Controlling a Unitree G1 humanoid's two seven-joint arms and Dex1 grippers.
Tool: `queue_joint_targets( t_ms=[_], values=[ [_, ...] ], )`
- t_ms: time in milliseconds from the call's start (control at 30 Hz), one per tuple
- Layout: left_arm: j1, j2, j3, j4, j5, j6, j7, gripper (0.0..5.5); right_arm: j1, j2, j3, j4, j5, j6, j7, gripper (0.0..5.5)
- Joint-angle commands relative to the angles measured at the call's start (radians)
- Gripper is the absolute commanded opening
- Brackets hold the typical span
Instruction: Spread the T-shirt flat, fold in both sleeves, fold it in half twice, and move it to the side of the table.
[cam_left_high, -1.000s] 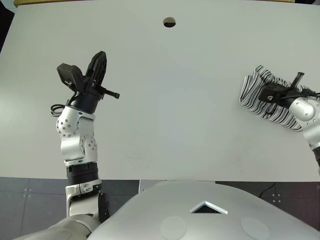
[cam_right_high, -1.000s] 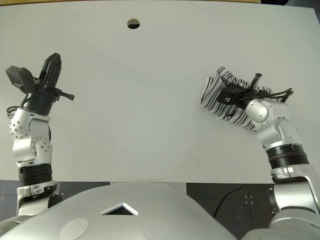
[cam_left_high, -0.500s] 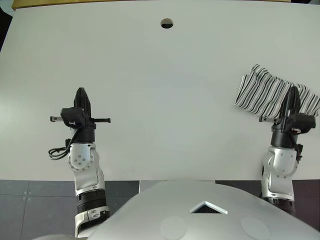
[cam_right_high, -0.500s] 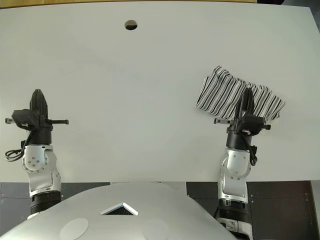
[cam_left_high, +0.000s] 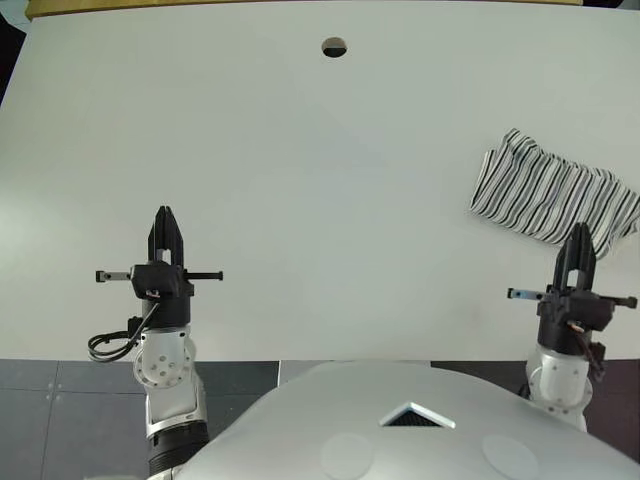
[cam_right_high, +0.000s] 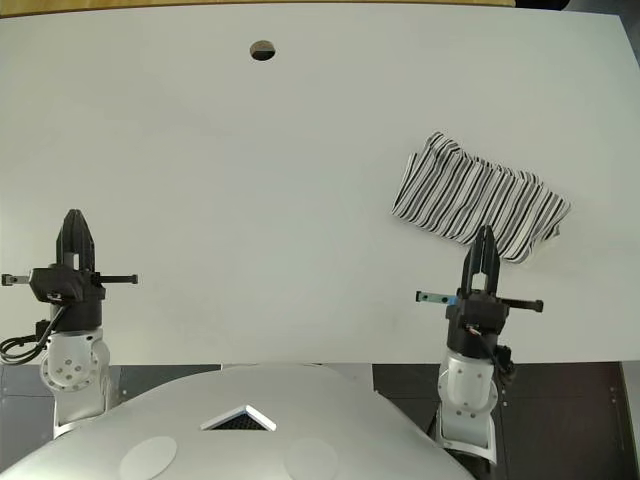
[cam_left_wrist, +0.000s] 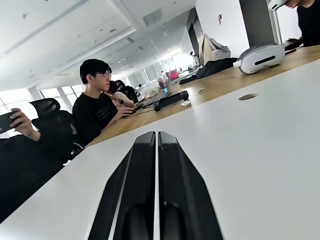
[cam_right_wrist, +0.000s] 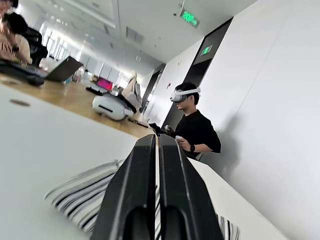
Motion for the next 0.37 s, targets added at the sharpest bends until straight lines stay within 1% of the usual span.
queue_joint_targets(
  t_ms=[33, 67, 167, 267, 333, 367],
  values=[
    [0.025, -0.015, -0.002, -0.059, 0.004, 0.008, 0.019, 0.13, 0.011, 0.015, -0.033, -0.043, -0.044, -0.011, -0.016, 0.10],
    [0.022, -0.016, -0.006, -0.065, 0.002, 0.016, 0.020, 0.13, 0.009, 0.016, -0.039, -0.043, -0.046, -0.009, -0.019, 0.10],
    [-0.012, -0.013, -0.022, -0.045, 0.006, 0.033, 0.018, 0.13, 0.000, -0.004, -0.020, -0.011, 0.041, 0.013, 0.010, 0.10],
    [-0.057, 0.005, -0.030, -0.003, -0.003, 0.040, 0.009, 0.13, 0.024, -0.012, 0.009, 0.012, 0.016, 0.007, 0.037, 0.10],
    [-0.055, 0.014, -0.019, 0.004, -0.014, 0.037, 0.009, 0.13, 0.031, -0.013, 0.024, 0.014, 0.021, -0.002, 0.049, 0.10],
    [-0.045, 0.015, -0.010, -0.001, -0.019, 0.035, 0.012, 0.13, 0.013, -0.001, 0.017, 0.004, -0.010, -0.008, 0.033, 0.10]
  ],
)
